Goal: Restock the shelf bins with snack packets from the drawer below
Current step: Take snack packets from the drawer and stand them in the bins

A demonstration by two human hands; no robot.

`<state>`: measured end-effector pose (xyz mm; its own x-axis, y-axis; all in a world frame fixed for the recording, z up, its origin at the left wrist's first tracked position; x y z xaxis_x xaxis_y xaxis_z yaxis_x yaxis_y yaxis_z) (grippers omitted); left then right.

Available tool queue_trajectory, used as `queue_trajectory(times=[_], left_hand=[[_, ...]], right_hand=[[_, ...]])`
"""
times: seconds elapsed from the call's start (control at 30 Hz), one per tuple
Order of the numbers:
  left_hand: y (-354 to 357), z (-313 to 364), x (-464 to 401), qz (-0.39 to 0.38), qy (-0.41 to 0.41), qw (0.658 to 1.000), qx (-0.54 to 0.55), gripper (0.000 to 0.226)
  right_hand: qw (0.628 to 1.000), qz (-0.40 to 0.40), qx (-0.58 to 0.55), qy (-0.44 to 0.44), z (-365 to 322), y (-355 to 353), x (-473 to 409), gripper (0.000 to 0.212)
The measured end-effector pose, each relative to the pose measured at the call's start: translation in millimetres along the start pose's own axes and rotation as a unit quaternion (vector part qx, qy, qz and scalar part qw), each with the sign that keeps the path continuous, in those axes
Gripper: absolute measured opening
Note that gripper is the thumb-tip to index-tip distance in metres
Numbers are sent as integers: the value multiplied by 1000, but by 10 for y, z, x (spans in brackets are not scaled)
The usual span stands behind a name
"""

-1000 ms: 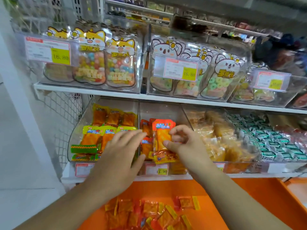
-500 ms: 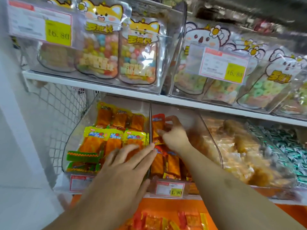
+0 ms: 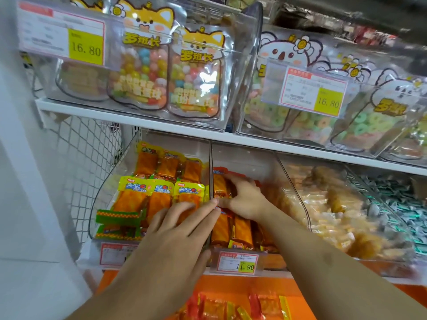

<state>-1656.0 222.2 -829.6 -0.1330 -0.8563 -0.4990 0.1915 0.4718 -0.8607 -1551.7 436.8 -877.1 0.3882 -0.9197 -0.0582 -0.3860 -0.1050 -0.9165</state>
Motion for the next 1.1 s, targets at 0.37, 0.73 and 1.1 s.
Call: queue_trajectory(times=[0.37,0.73,1.1], left_hand=[[2,-27,27,-29,-19,999,31,72],[-248,85,208,2,-49,986,158,60],[833,150,1476,-176,-126,951,219,45]], right_hand=[[999,30,28,-8,23,-68,41,93],[982,129,-85,-109,-421,-789,1453,51],[989,-127,-39,-61,2,957,2619,10]])
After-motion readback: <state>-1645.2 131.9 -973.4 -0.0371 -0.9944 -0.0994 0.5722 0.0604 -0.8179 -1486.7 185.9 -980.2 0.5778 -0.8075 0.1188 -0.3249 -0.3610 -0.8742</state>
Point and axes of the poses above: each hand's wrist, its own x-axis away from the middle knuckle, its own y-axis out of the palm, z = x × y, the point moved 9 cm from there along -x, towards the middle knuckle, and after that the axes turned 8 degrees about z, right-handed, at the moved point
